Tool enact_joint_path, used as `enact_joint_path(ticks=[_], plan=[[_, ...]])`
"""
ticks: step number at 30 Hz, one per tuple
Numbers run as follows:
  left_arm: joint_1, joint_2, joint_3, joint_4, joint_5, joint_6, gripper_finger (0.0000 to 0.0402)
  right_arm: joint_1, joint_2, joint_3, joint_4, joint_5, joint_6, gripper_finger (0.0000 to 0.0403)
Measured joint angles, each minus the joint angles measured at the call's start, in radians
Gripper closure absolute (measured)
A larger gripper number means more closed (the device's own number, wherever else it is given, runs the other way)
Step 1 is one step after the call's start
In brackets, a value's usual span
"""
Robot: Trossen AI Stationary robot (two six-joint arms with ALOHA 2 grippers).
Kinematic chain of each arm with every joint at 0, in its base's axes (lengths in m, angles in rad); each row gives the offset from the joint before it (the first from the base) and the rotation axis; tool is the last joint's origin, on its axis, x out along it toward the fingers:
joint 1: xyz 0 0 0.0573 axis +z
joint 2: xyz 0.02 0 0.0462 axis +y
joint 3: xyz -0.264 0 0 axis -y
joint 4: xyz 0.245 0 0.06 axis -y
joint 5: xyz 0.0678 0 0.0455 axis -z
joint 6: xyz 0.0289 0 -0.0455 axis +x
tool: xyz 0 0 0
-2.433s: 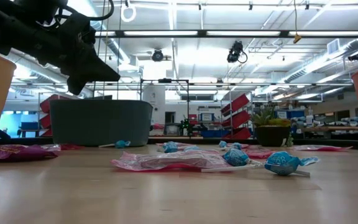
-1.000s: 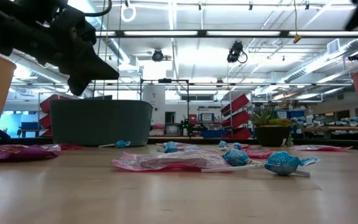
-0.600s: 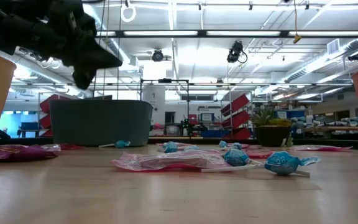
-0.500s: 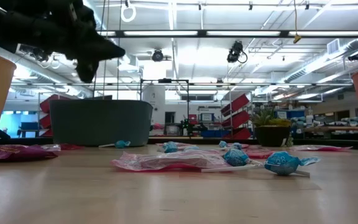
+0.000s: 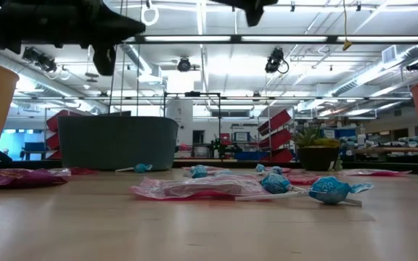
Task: Sort candy
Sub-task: Put the purple candy into the orange bin
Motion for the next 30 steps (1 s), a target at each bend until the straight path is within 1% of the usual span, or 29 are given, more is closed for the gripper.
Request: enact_joint_path(ticks=[5, 8, 11, 20, 25, 30], plan=[[0.000, -0.037, 0.000, 0.073, 0.056, 0.002, 0.0400, -0.024, 0.081, 0.000, 0.103, -0.010, 0.000, 0.0390], [0.000, -0.051, 0.000, 0.107, 0.088, 0.025, 0.0400, -0.039, 0.125, 0.000, 0.185, -0.053, 0.002, 0.0391], [0.000, -0.063, 0.000, 0.127, 0.092, 0.027, 0.0400, -0.055, 0.168, 0.004, 0.246, -0.084, 0.004, 0.0391], [0.000, -0.064, 0.000, 0.139, 0.092, 0.027, 0.0400, -0.102, 0.276, 0.121, 0.250, -0.180, 0.000, 0.0395], [0.000, -0.064, 0.000, 0.141, 0.100, 0.025, 0.0400, -0.112, 0.341, 0.164, 0.250, -0.195, -0.006, 0.0397], [0.000, -0.078, 0.000, 0.151, 0.100, 0.025, 0.0400, -0.122, 0.420, 0.238, 0.249, -0.203, -0.007, 0.0395]])
